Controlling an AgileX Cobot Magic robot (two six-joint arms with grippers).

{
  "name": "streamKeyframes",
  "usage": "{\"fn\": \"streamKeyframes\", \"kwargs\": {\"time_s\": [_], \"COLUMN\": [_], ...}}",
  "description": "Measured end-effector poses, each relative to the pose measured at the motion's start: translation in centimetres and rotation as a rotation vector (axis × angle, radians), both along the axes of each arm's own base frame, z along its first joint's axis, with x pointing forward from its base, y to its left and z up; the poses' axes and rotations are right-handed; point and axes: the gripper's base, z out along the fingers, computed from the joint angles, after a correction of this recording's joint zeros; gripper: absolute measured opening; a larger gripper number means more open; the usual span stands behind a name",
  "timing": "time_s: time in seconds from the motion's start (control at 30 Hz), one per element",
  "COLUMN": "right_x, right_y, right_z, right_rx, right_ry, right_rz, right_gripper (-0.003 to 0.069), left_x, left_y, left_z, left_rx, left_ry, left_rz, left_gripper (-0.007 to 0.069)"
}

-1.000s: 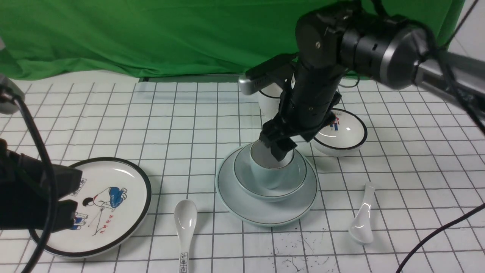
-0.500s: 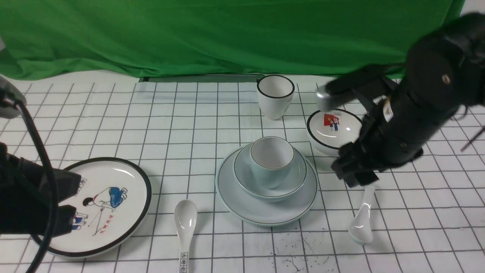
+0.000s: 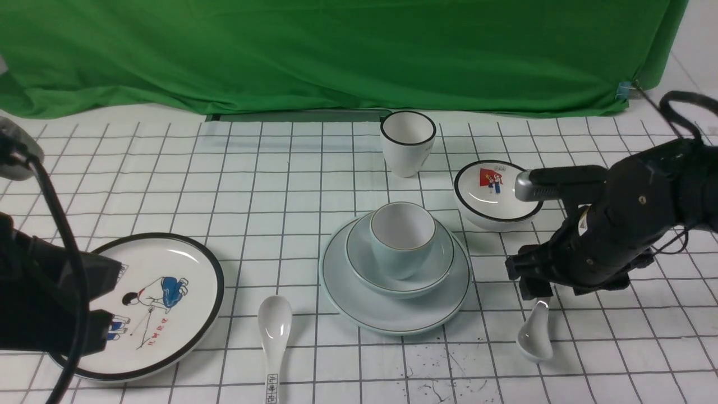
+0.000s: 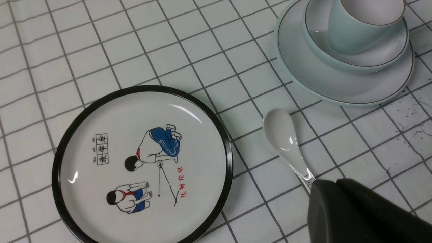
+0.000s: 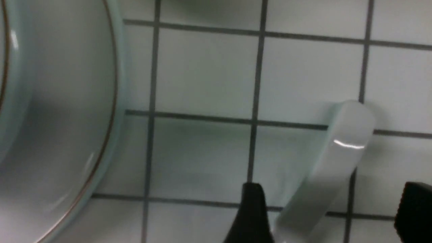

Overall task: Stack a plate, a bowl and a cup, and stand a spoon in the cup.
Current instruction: Use the right arm to grab a blue soup spoon

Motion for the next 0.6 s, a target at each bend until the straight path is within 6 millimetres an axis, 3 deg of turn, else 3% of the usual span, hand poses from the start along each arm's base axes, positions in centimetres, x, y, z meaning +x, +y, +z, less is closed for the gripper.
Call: {"fn": "streamKeyframes", "kwargs": {"time_s": [0.17,0.33,0.43,0.6], "right_x": [0.59,0.65,0.67,0.62], "right_y": [0.22,0.25,0.26,0.24], "right_z": [-1.37,-1.38,-1.37,-0.96], "right_rx": [-0.003,-0.001,0.0,-0.002], "right_ry": [0.022,0.019,0.017,0.005], "right_rz": [-0.014,-0.015,-0.014,0.003], "right_gripper": [0.0498,0.0258,0.0177,0.0168], "left_x": [0.0,0.0,0.0,0.0], "left_y": [0.0,0.0,0.0,0.0], "left_z": [0.0,0.0,0.0,0.0], "left_rx": [0.0,0.0,0.0,0.0], "left_ry": [0.0,0.0,0.0,0.0], "left_rz": [0.0,0.0,0.0,0.0], "left_gripper": [-0.0036,-0.0036,-0.0036,-0.0036]}}
